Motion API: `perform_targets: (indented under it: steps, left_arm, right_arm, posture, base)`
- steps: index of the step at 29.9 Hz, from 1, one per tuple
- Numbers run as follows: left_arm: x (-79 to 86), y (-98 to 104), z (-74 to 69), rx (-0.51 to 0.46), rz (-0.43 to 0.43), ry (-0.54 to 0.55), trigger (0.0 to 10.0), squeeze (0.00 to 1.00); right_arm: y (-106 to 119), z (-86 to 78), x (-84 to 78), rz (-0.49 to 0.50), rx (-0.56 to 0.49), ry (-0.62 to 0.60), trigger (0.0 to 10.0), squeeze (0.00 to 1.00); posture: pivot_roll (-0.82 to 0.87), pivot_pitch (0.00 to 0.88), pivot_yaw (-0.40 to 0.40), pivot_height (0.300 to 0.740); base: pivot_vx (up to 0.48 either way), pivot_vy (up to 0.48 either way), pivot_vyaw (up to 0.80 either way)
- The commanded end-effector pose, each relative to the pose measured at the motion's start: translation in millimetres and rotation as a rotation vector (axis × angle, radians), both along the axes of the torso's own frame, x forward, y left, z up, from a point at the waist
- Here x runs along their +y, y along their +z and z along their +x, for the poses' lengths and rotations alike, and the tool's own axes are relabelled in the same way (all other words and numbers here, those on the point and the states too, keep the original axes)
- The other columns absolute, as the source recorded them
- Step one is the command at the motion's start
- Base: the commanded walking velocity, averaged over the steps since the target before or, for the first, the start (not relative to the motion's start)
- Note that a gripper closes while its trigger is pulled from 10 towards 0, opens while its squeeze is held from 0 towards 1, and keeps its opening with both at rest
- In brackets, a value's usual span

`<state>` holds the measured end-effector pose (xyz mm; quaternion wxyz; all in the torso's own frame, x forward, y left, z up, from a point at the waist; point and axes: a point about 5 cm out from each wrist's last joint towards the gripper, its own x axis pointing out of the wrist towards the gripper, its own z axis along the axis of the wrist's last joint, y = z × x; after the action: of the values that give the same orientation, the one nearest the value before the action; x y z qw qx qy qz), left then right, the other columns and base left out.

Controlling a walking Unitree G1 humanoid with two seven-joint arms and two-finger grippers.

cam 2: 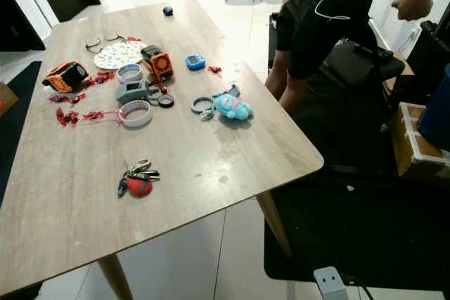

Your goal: Hang keys on a hook

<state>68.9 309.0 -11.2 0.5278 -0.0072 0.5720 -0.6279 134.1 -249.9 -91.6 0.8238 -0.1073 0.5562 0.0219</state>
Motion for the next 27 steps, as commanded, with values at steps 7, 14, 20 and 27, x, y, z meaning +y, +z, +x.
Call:
perform_targets:
  steps: [7,14,20,27]
  left_arm:
    - [-7.8,59.7,28.4,-0.175,-0.183,0.013,10.0,0.0]
    - [-28.9,114.9,57.0,-0.341,-0.427,0.069,10.0,0.0]
    - [-46.5,149.3,69.0,-0.4,-0.61,0.078,10.0,0.0]
    - [-71.6,223.7,99.1,-0.654,-1.08,0.175,10.0,0.0]
  right_arm:
    - [-1.1,-3.0,0.3,0.0,0.01,0.01,10.0,0.0]
    - [-1.4,-3.8,0.5,-0.001,0.012,0.013,10.0,0.0]
    - [-1.6,-4.4,0.5,-0.001,0.014,0.014,10.0,0.0]
    - [-2.0,-5.2,1.0,-0.003,0.017,0.013,10.0,0.0]
  posture:
    - [-0.08,0.099,0.063,0.74]
    - [-0.07,0.1,0.067,0.74]
    - [-0.07,0.102,0.069,0.74]
    - [-0.07,0.105,0.073,0.74]
  base:
    - [0.0,0.0,0.0]
    - [0.0,0.0,0.0]
    - [0.0,0.0,0.0]
    - [0.0,0.0,0.0]
